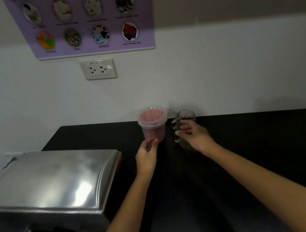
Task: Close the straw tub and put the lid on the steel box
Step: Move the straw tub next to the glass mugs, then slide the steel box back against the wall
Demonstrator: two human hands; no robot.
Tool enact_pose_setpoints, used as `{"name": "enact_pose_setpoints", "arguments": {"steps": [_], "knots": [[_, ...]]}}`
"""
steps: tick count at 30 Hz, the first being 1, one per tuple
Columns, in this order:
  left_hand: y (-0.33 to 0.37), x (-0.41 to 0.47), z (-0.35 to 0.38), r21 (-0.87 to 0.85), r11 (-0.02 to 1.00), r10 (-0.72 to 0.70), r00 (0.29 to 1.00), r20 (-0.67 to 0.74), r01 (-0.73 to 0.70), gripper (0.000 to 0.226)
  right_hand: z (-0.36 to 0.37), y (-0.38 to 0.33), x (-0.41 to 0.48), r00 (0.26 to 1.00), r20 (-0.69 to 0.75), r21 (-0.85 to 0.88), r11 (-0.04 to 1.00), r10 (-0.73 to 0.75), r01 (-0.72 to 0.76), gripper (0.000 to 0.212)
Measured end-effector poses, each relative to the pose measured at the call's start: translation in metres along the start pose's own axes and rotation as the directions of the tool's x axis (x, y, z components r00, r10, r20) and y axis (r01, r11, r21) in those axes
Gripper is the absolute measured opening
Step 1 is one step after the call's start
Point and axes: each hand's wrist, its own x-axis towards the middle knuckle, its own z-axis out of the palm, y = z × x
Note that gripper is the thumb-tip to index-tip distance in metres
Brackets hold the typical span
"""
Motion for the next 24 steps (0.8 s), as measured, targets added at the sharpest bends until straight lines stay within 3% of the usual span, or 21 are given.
{"name": "enact_pose_setpoints", "arguments": {"steps": [6,10,18,24], "knots": [[0.029,-0.042,-0.011,0.079,0.983,0.146,0.966,0.213,-0.166,0.013,-0.030,-0.010,-0.044,0.994,-0.071,-0.078,0.994,-0.084,0.079,0.047],[0.058,-0.060,-0.019,0.043,0.964,0.240,0.931,0.274,-0.261,0.014,-0.038,-0.014,-0.072,0.990,-0.080,-0.057,0.992,-0.115,0.110,0.047],[0.101,-0.088,-0.059,-0.044,0.918,0.394,0.890,0.229,-0.395,0.014,-0.025,-0.038,-0.098,0.980,-0.079,0.064,0.980,-0.184,0.189,0.039],[0.103,-0.092,-0.115,-0.015,0.914,0.400,0.897,0.185,-0.405,0.014,0.019,-0.066,-0.115,0.974,-0.051,0.117,0.967,-0.221,0.226,0.039]]}}
